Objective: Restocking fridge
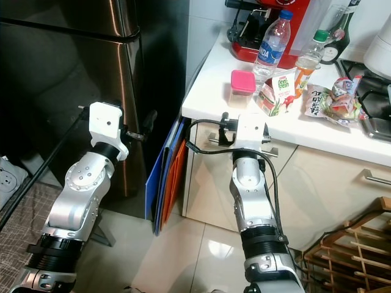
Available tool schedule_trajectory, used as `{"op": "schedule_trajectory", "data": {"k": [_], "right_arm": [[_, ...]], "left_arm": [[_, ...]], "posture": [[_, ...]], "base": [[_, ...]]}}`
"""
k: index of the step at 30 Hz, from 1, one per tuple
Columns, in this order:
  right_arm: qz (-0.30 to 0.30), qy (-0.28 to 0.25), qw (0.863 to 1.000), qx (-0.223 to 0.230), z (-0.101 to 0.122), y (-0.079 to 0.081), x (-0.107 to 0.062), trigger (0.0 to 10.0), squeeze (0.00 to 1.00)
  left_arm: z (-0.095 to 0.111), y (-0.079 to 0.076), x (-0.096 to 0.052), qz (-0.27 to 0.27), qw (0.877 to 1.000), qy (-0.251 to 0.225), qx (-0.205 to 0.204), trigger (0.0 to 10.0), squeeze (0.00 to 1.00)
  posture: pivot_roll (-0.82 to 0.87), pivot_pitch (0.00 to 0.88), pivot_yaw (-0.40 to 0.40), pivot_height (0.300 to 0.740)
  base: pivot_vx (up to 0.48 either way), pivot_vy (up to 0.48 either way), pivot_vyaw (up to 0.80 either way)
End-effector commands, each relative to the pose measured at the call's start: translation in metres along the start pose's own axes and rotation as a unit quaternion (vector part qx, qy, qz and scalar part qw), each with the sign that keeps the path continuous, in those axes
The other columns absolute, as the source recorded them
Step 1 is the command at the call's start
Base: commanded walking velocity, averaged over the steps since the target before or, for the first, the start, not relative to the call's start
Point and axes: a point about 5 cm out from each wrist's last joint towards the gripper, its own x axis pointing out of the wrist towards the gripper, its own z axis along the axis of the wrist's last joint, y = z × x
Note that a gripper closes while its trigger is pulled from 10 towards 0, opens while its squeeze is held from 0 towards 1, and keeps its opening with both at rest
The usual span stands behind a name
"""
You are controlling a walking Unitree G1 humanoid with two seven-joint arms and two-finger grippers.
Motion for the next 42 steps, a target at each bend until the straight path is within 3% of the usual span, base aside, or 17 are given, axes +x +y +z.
{"op": "schedule_trajectory", "data": {"k": [1, 20, 42], "right_arm": [[-0.007, -0.007, 1.0, 0.006, 0.003, -0.004, 0.004, 10.0, 0.0], [-0.035, 0.025, 0.999, 0.024, 0.002, -0.005, 0.035, 10.0, 0.0], [-0.058, 0.028, 0.998, 0.016, -0.001, -0.008, 0.042, 10.0, 0.0]], "left_arm": [[0.012, -0.001, 0.005, -0.002, 1.0, -0.025, 0.014, 10.0, 0.0], [0.01, 0.001, -0.006, 0.004, 1.0, -0.018, 0.016, 10.0, 0.0], [0.009, 0.016, -0.024, 0.011, 0.999, 0.018, 0.035, 10.0, 0.0]], "posture": [[0.02, 0.0, -0.044, 0.74], [0.06, 0.0, -0.041, 0.74], [0.1, 0.039, -0.021, 0.74]], "base": [[0.0, 0.0, 0.0], [0.0, 0.0, 0.0], [0.0, 0.0, 0.0]]}}
